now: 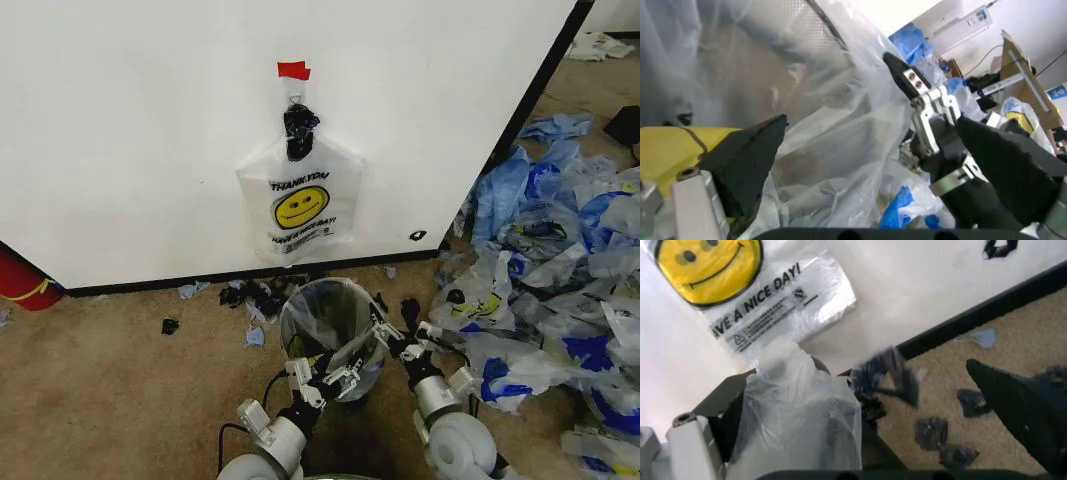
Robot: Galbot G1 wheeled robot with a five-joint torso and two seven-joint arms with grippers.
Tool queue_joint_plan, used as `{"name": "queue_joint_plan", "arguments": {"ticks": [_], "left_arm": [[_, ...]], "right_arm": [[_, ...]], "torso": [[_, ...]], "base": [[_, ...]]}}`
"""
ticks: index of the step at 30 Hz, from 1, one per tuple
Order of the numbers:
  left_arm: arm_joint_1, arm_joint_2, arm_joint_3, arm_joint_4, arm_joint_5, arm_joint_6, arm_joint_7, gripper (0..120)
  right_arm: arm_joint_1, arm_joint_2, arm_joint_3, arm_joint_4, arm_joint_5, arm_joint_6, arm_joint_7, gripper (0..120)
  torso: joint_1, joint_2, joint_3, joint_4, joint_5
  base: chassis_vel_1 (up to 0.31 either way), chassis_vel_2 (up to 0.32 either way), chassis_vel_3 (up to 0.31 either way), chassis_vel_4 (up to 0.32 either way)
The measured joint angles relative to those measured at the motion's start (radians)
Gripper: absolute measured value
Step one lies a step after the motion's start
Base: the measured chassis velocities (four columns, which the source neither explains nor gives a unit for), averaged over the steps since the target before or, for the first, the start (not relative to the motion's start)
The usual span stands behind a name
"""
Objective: Pick up the garbage bag from the wall and place it over the trash bin.
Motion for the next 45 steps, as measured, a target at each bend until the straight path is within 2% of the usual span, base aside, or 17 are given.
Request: {"name": "queue_joint_plan", "arguments": {"ticks": [10,21,24,34,45], "left_arm": [[0.010,0.009,-0.010,0.000,0.009,-0.006,0.000,100],[0.006,0.009,-0.010,0.004,0.012,-0.009,-0.004,100],[0.003,0.004,-0.008,0.006,0.012,-0.009,-0.011,100],[-0.003,0.005,-0.001,0.011,0.014,-0.009,-0.024,100],[-0.004,0.003,0.003,0.015,0.022,-0.009,-0.029,100]], "right_arm": [[0.032,-0.050,0.012,-0.070,0.078,0.047,-0.151,100],[0.053,-0.066,0.028,-0.139,0.156,0.060,-0.308,100],[0.063,-0.066,0.027,-0.162,0.181,0.061,-0.406,100],[0.090,-0.079,0.033,-0.230,0.133,0.113,-0.585,100],[0.121,-0.086,0.074,-0.321,0.086,0.228,-0.791,100]], "torso": [[0.000,0.000,0.000,0.0001,0.0000],[0.000,0.000,0.000,0.0000,0.0000],[0.000,0.000,0.000,0.0000,0.0000],[0.000,0.000,0.000,0.0000,0.0000],[0.000,0.000,0.000,0.0000,-0.0001]], "base": [[0.000,0.000,0.000,0.000],[0.000,0.000,0.000,0.000],[0.000,0.000,0.000,0.000],[0.000,0.000,0.000,0.000],[0.000,0.000,0.000,0.000]]}}
